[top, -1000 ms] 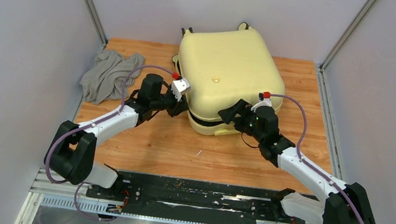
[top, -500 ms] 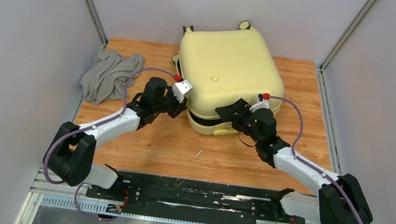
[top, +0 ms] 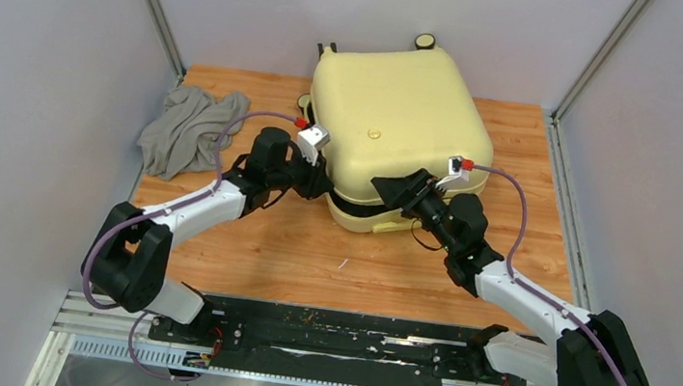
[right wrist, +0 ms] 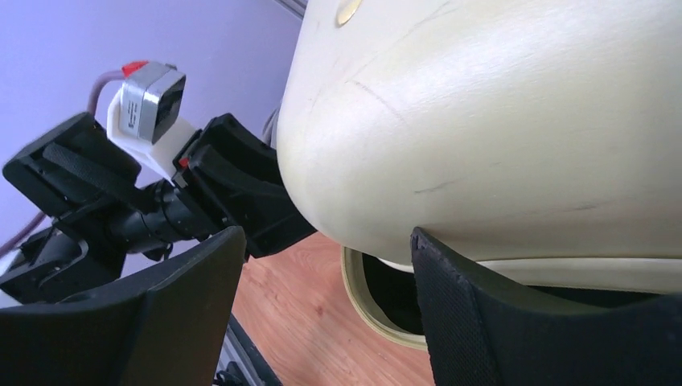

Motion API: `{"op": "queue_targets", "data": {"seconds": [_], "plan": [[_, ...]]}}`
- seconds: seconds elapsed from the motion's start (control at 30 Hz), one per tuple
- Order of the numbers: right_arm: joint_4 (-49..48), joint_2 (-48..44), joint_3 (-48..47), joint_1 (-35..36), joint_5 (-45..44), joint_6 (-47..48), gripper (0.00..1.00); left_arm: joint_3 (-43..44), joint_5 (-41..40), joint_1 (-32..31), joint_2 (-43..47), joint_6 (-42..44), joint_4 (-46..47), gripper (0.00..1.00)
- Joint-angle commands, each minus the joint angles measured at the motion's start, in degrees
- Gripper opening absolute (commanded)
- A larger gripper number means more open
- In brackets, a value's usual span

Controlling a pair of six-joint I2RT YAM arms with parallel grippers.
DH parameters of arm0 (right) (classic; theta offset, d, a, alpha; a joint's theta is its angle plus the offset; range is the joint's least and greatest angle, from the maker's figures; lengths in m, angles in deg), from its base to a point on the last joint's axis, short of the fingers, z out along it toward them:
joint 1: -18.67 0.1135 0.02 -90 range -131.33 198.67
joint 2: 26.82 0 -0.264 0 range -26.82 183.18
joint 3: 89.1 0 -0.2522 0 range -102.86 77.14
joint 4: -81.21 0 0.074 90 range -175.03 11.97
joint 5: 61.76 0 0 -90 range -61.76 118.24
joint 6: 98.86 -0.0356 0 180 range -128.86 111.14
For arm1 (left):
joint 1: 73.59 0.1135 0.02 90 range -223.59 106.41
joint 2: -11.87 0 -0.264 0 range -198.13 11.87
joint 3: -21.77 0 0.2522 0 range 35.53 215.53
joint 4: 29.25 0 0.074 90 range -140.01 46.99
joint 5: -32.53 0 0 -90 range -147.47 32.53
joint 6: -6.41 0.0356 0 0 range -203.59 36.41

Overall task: Pack the luggage
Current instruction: Zip the luggage at the center of the board.

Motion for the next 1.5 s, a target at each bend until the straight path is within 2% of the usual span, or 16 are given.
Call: {"op": "queue_targets", "data": {"seconds": [0.0, 0.1, 0.17, 0.33, 0.53, 0.67, 0.73, 0.77, 0.83, 0.87, 0.9, 1.03, 1.17, 1.33, 1.47], "plan": [[7.3, -0.4, -4.6, 3.9, 0.0, 9.7, 0.76, 6.5, 3.6, -0.7, -2.2, -3.7, 6.9, 0.33], [23.5, -1.7, -11.4, 9.7, -8.3, 23.9, 0.77, 9.6, 4.4, -0.7, -3.3, -4.4, 7.0, 0.33], [31.1, -1.8, -14.0, 12.4, -12.7, 29.1, 0.77, 11.4, 4.9, -0.7, -4.0, -5.0, 7.1, 0.33], [34.7, -4.5, -10.9, 12.8, -19.0, 29.2, 0.79, 14.9, 7.6, 0.7, -4.5, -7.5, 7.1, 0.33], [39.5, -11.4, -12.0, 11.0, -30.1, 29.2, 0.84, 21.9, 10.5, 14.6, -6.0, -14.0, 7.1, 0.34], [46.6, -17.2, -14.2, 2.5, -33.4, 26.5, 0.87, 27.3, 7.4, 20.5, -11.5, -14.2, 7.1, 0.38], [48.5, -18.2, -15.1, -3.5, -32.8, 25.4, 0.89, 29.3, 5.3, 21.1, -14.7, -14.1, 7.5, 0.44], [48.9, -18.5, -15.6, -7.0, -32.1, 25.0, 0.90, 29.8, 3.8, 21.1, -16.4, -15.3, 8.7, 0.51], [48.8, -18.2, -16.8, -15.5, -30.4, 24.2, 0.92, 31.9, 4.0, 21.2, -20.8, -19.7, 11.1, 0.73], [48.5, -17.4, -17.3, -19.4, -28.9, 23.7, 0.92, 33.9, 5.4, 21.2, -23.4, -21.9, 11.3, 0.90], [48.1, -16.1, -18.0, -23.0, -27.4, 23.2, 0.93, 36.0, 6.7, 21.2, -25.9, -24.5, 11.6, 0.99], [45.6, -10.0, -20.2, -35.6, -24.7, 22.0, 0.93, 40.4, 9.3, 21.1, -33.2, -37.2, 17.9, 1.00], [42.1, -0.6, -22.7, -44.8, -18.6, 17.8, 0.93, 44.5, 9.6, 21.1, -38.9, -45.1, 22.9, 1.00], [39.3, 16.3, -30.9, -47.5, -8.6, 15.0, 0.92, 52.9, 11.4, 20.8, -47.7, -55.7, 29.7, 1.00], [41.0, 25.2, -37.6, -47.5, -1.9, 14.8, 0.91, 59.1, 11.5, 20.5, -53.2, -60.3, 32.8, 1.00]]}}
